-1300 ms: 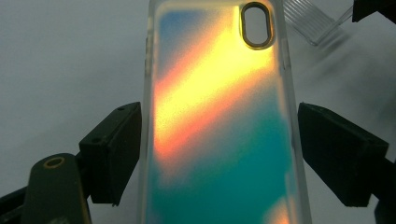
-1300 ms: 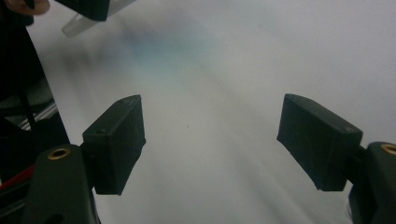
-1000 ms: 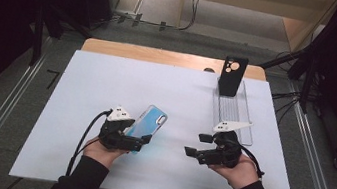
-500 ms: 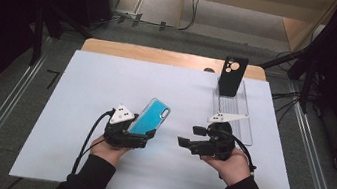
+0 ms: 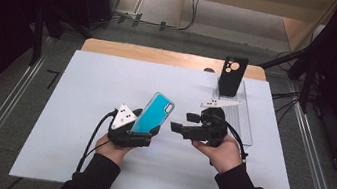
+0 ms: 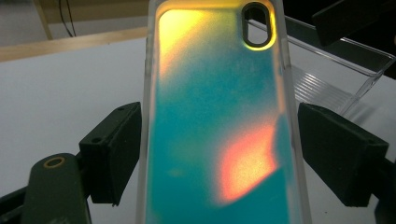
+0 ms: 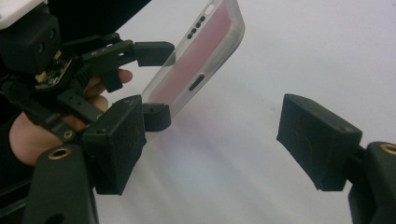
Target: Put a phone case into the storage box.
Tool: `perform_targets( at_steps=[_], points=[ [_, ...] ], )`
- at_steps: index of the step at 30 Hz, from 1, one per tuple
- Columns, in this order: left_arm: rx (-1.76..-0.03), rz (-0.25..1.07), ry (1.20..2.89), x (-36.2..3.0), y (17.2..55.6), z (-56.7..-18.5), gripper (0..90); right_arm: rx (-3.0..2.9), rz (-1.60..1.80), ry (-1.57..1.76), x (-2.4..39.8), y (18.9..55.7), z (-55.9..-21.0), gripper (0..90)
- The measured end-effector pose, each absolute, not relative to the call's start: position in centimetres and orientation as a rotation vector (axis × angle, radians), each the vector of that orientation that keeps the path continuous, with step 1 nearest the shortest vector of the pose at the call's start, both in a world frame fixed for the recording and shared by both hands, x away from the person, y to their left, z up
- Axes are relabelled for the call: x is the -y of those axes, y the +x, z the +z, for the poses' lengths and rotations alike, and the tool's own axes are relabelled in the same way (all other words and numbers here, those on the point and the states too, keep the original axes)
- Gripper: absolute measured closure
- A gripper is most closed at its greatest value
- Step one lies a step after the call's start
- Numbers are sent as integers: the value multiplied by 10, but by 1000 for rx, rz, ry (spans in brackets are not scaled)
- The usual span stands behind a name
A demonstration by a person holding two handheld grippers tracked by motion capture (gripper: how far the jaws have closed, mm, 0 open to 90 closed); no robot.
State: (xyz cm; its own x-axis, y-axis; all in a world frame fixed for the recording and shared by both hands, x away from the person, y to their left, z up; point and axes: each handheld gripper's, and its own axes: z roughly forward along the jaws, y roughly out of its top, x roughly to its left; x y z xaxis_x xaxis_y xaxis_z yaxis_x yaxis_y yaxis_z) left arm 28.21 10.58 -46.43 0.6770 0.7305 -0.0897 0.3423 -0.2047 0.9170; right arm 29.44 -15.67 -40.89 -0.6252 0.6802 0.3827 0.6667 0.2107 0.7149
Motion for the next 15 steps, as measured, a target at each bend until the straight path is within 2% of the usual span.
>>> perform_targets(
  at_steps=[15],
  points=[
    [-875, 396, 1747, -107, 284, -464, 166, -2406, 1475, 1415, 139, 315, -399, 218]
  ],
)
